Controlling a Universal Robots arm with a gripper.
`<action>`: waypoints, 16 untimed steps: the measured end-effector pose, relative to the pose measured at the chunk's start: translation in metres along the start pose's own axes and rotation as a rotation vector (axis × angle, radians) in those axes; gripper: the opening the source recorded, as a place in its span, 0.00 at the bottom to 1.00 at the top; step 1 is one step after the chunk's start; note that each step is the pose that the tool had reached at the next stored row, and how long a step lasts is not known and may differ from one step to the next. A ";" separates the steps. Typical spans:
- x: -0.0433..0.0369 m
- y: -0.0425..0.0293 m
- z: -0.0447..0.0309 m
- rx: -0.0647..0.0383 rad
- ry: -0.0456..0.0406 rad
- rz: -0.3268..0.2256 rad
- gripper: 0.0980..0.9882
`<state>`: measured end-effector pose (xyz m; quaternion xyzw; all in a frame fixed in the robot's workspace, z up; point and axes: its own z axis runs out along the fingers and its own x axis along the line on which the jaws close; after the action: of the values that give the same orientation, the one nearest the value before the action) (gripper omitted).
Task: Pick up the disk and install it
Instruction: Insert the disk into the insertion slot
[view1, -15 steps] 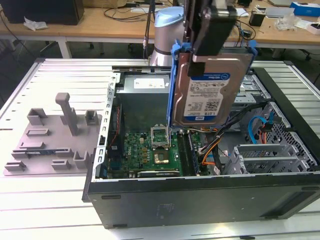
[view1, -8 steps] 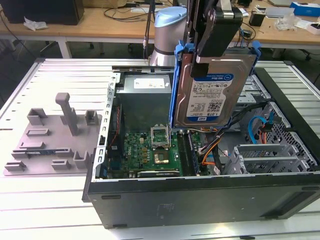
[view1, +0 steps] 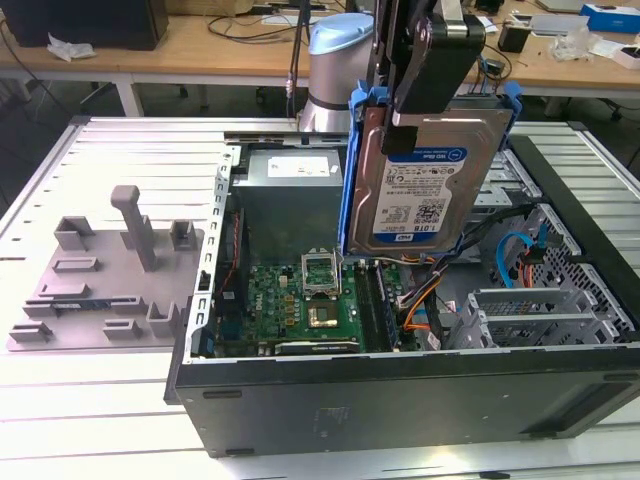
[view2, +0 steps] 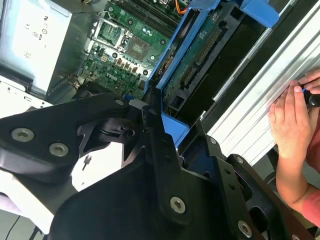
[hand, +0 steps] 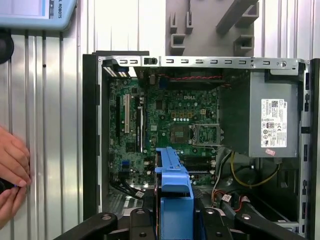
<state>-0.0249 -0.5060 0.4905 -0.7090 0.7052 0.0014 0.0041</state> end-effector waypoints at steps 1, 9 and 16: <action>0.0006 -0.0004 -0.0001 0.000 0.0001 0.000 0.30; 0.0220 -0.0210 0.0002 0.000 -0.0015 0.000 0.30; 0.0337 -0.0323 0.0008 0.000 -0.0417 0.000 0.30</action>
<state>0.0075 -0.5395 0.4896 -0.7088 0.7050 0.0162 0.0188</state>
